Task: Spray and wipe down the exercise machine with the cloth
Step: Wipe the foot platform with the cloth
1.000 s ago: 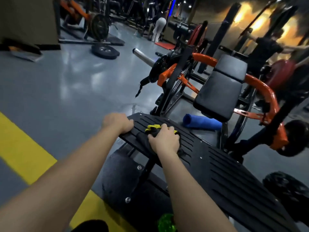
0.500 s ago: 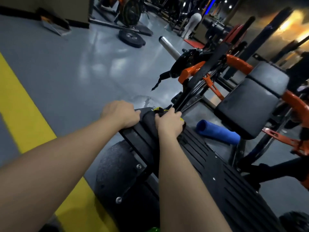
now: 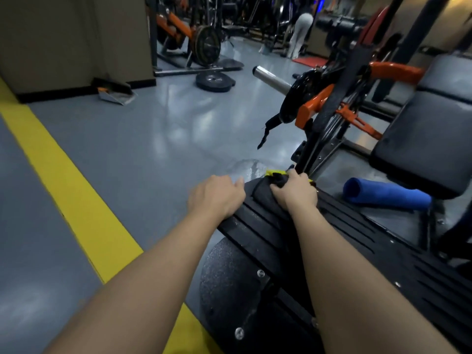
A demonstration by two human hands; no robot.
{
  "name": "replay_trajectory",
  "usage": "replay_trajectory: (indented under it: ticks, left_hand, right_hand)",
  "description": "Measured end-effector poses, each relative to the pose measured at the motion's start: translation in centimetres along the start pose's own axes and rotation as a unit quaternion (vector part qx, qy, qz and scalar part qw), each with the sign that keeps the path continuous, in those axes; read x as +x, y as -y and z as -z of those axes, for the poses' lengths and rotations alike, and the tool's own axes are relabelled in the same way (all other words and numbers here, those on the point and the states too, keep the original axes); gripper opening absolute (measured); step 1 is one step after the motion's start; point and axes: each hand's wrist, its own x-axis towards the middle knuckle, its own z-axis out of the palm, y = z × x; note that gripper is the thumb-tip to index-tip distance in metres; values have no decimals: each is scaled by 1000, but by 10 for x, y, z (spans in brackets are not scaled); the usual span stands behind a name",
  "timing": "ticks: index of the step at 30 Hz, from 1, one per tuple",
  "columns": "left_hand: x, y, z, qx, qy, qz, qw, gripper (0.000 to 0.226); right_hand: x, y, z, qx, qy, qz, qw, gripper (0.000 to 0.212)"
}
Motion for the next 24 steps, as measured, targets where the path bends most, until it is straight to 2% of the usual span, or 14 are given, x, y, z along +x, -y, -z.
replay_trajectory:
  ticks: [4,16,20,21,23,24]
  left_hand:
    - [-7,-2,10,-23,13,5,1000,67]
    - [-28,-2,29,-93,49,-3,994,91]
    - [-34,4,37,-74,145,-34,986,79]
    - [-31,6,37,-105,191,-30,975,86]
    - [-8,11,24,-221,284,-5,933,116]
    - [26,23,-9,-277,281,1,919,125]
  right_hand:
    - [-42,-10,20,24,-1,21,999,50]
    - [-213,-15,66,66,-10,40,997,36]
    - [-235,-7,71,38,-11,30,999,38]
    - [-237,-4,70,31,-10,28,999,42]
    - [-235,5,63,14,-2,41,999,57]
    - [-232,11,57,8,0,53,999,63]
